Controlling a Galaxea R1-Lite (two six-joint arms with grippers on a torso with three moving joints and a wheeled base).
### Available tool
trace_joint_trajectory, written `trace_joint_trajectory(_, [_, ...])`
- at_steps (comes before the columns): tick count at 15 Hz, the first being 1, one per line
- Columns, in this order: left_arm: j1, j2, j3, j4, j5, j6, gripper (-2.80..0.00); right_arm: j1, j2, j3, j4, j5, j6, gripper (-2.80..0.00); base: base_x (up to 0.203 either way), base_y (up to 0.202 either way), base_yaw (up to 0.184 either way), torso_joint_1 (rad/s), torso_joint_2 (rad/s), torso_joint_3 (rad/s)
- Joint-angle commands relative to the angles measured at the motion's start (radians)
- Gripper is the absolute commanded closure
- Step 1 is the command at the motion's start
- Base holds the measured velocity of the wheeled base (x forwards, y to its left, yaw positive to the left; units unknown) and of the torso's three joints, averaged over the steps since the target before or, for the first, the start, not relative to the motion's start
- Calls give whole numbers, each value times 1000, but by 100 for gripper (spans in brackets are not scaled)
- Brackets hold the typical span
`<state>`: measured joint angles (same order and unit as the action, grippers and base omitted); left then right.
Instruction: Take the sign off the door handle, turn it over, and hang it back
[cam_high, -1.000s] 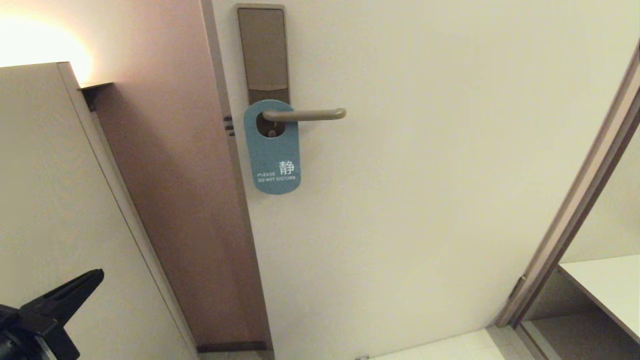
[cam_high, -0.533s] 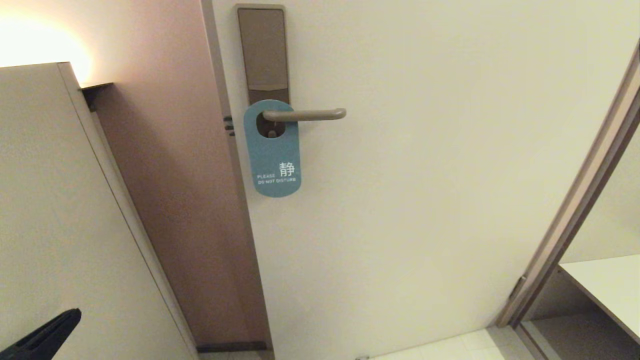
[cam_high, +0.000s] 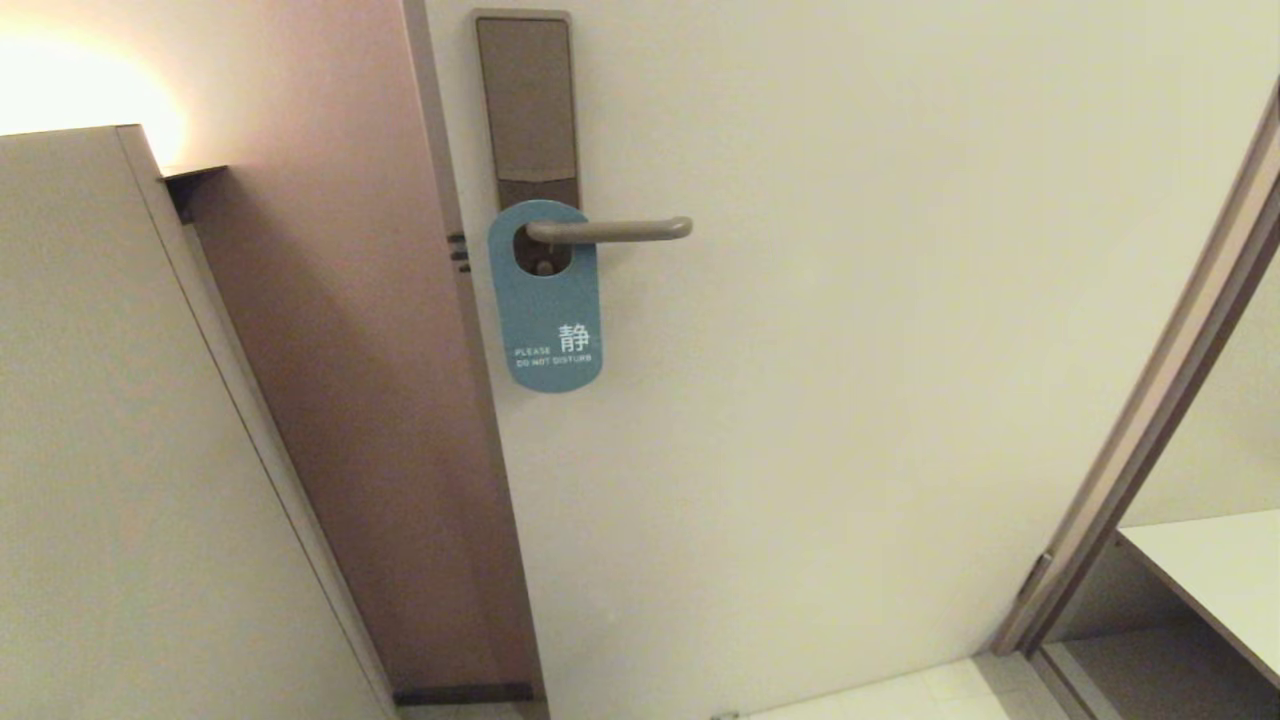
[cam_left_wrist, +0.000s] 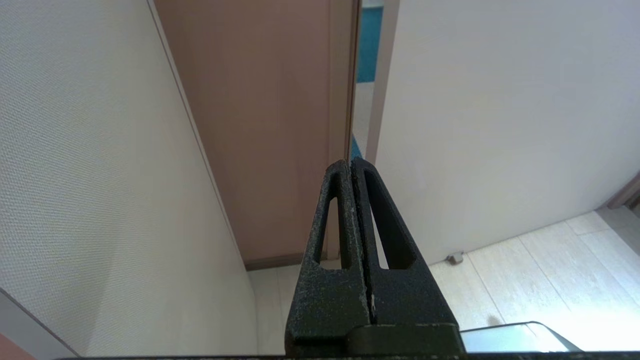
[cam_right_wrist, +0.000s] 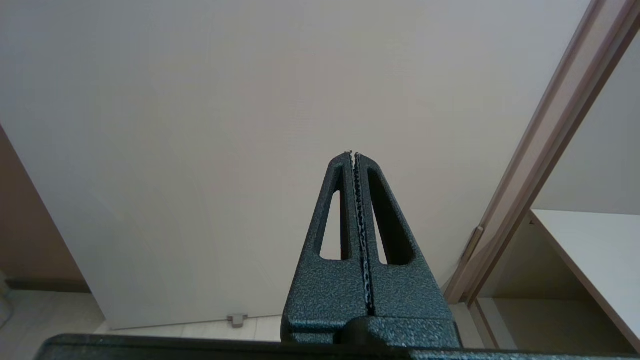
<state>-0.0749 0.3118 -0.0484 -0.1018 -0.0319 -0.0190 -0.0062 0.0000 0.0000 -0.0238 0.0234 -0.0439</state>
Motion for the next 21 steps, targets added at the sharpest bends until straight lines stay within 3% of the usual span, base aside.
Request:
trace_joint_trajectory(1, [-1,-29,8,0,1,2,0,0,2,0,-1,0,-1,0,0,0,0,0,0,0])
trace_joint_trajectory(7, [2,-30,47,1,61,2,0,0,2,0,-1,1,-1,0,0,0,0,0,0,0])
trace_joint_trajectory(10, [97,-79,47,20,52,2,0,0,2,0,-1,0,-1,0,0,0,0,0,0,0])
trace_joint_trajectory(18, [73,-303,43,63,42,12,0,0,2,0,-1,1,-1,0,0,0,0,0,0,0])
trace_joint_trajectory(21, [72,-311,48,56,42,30,0,0,2,0,-1,1,-1,0,0,0,0,0,0,0])
